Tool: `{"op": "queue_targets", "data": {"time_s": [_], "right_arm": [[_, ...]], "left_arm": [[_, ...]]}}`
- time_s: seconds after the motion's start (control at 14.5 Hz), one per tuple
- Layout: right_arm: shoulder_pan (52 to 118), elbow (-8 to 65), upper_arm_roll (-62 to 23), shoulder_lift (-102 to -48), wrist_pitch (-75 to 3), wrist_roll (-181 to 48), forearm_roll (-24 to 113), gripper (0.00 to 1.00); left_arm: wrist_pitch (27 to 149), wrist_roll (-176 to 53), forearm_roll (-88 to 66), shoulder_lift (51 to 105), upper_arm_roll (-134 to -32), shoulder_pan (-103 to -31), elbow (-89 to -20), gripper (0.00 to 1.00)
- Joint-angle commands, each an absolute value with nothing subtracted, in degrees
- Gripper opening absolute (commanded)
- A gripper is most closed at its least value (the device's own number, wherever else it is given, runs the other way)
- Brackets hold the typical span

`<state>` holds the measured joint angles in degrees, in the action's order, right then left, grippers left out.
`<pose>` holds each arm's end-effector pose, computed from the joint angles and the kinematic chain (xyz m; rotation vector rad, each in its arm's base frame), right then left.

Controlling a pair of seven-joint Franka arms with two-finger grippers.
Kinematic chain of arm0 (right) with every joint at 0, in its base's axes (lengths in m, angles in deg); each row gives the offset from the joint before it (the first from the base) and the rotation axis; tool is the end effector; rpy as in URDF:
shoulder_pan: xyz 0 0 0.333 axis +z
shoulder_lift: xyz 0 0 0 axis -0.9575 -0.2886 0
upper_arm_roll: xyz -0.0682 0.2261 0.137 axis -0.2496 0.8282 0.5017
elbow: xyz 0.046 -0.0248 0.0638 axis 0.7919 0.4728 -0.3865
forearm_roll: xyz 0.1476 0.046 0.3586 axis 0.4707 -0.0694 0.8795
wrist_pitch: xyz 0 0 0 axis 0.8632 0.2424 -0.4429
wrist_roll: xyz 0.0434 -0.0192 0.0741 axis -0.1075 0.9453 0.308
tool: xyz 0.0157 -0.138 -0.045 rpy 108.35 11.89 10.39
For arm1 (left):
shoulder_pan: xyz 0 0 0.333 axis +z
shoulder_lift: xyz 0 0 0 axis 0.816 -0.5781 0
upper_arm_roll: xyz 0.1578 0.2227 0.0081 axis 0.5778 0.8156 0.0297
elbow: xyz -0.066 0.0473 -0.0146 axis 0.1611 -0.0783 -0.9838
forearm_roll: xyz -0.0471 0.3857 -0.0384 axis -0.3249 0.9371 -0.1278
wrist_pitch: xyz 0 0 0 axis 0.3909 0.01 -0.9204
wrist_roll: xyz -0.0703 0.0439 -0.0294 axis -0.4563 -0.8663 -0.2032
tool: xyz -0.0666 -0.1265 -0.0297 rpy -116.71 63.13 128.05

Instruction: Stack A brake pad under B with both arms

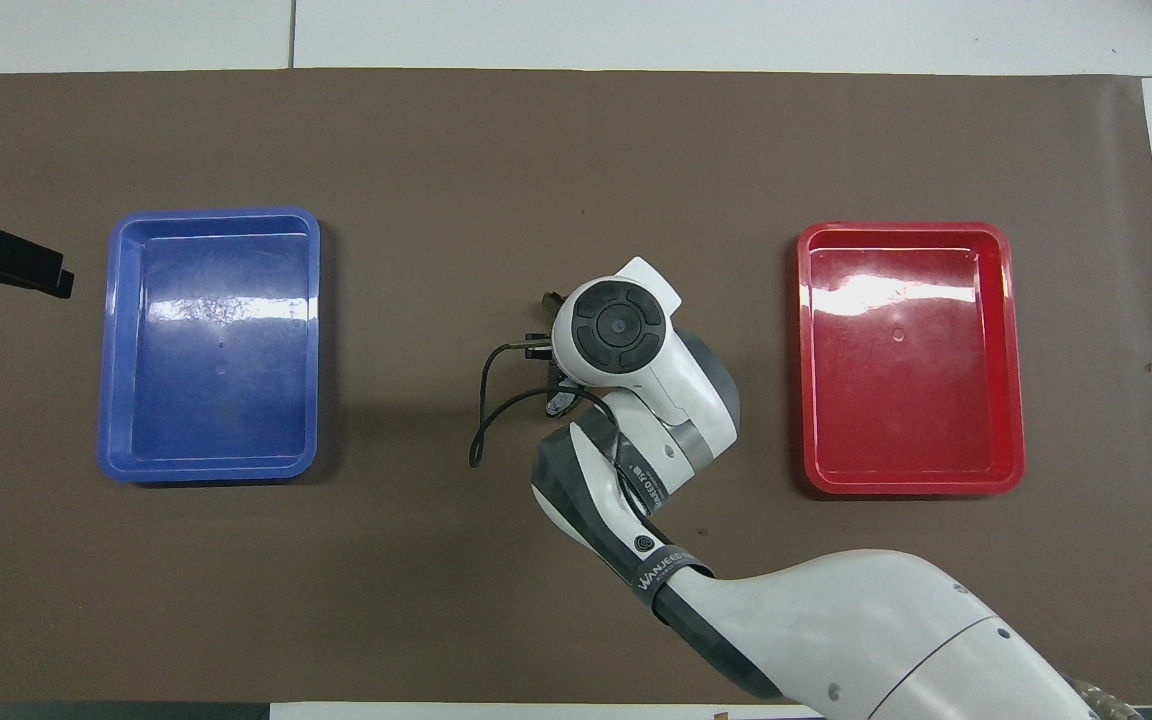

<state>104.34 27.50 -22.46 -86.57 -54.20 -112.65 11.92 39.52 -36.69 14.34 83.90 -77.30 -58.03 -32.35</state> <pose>0.5330 0.3719 0.2311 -3.0676 0.0451 -0.1414 0.5702 -0.0097 0.5206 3.1260 -0.2690 -0.0516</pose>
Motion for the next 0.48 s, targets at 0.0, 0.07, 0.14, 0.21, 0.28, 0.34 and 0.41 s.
{"op": "queue_targets", "data": {"time_s": [0.0, 0.07, 0.14, 0.21, 0.28, 0.34, 0.41], "right_arm": [[103.90, 28.71, -21.97, -85.73, -55.66, -113.17, 11.15, 1.00], [103.90, 28.63, -21.97, -85.73, -55.57, -113.09, 11.24, 1.00], [103.90, 28.36, -22.05, -85.64, -54.79, -113.26, 11.24, 1.00], [103.90, 28.27, -22.06, -85.46, -54.43, -113.70, 11.15, 1.00], [103.73, 28.36, -22.32, -84.68, -53.56, -113.79, 10.89, 1.00], [103.03, 28.36, -22.49, -83.11, -52.15, -113.35, 10.80, 1.00], [101.45, 28.45, -22.67, -81.44, -50.75, -113.09, 10.80, 1.00]], "left_arm": [[38.64, -39.45, 14.08, 84.96, -77.71, -58.11, -33.10, 0.99], [38.64, -39.54, 14.08, 84.96, -77.71, -58.20, -33.10, 0.99], [38.64, -39.55, 14.08, 84.96, -77.71, -58.29, -33.10, 0.99], [38.64, -39.46, 14.08, 84.96, -77.71, -58.29, -33.10, 0.99], [38.56, -39.54, 14.08, 84.96, -77.62, -58.29, -33.10, 0.99], [38.38, -39.46, 14.08, 84.96, -77.62, -58.29, -33.10, 0.99], [38.21, -39.46, 14.17, 84.96, -77.62, -58.03, -33.10, 0.99]]}}
